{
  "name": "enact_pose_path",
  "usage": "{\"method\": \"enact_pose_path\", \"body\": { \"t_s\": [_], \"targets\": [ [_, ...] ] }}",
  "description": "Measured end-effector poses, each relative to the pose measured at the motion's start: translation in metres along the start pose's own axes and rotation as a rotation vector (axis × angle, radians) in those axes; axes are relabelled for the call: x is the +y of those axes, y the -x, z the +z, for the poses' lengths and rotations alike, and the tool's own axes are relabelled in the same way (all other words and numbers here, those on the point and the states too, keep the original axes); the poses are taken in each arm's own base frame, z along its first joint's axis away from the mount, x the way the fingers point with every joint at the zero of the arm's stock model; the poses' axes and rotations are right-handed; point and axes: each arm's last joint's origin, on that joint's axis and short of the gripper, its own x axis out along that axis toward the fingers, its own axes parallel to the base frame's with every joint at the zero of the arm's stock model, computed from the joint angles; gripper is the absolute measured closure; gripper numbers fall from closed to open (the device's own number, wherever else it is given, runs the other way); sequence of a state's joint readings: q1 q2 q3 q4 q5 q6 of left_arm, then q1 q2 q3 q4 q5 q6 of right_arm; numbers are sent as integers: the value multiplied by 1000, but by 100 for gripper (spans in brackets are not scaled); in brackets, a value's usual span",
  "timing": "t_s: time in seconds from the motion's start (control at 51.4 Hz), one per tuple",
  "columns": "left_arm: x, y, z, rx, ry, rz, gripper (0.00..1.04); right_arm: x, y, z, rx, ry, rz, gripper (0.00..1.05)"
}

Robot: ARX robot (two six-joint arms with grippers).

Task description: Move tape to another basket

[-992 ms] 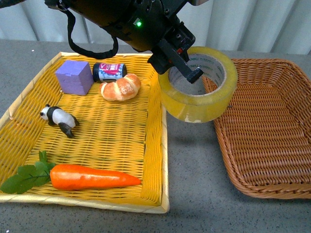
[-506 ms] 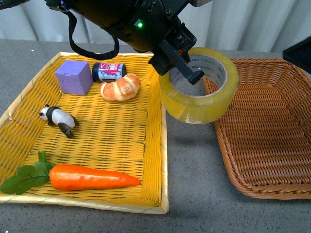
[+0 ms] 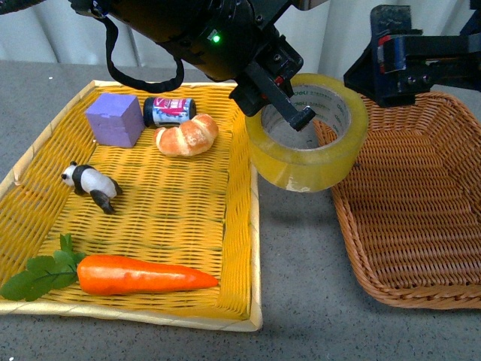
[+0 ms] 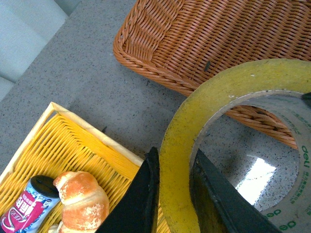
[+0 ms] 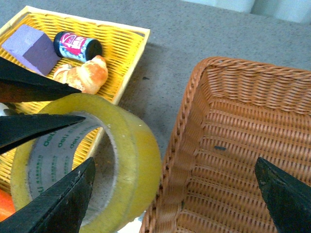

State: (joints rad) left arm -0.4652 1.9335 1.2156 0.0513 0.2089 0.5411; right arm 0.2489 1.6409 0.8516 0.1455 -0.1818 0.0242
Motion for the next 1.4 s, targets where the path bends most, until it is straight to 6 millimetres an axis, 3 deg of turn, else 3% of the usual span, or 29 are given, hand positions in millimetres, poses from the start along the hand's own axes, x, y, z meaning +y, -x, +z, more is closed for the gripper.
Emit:
{"method": "enact_pose_path", "body": {
  "t_s": [0.35,0.622,0.817,1.031,1.128,1.322,1.4],
  "targets": [
    [0,0,0,0,0,0,90,9,-19,-8,77,-66,-2,9],
    [0,0,0,0,0,0,90,11,-23,-10,92,-87,-31,9],
    [0,0,0,0,0,0,90,11,-22,-12,110,-116,-31,40],
    [-1,0,0,-2,4,-4,90,13,-23,-10,127,-172,-13,81],
    [-1,0,2,-9,11,-8,90,12,-25,-13,139,-179,-21,88],
    [-5,2,6,20,39,56,90,12,-26,-13,142,-185,-28,89],
    [-5,5,8,7,72,62,78,10,-25,-11,133,-182,-37,89]
  ]
}}
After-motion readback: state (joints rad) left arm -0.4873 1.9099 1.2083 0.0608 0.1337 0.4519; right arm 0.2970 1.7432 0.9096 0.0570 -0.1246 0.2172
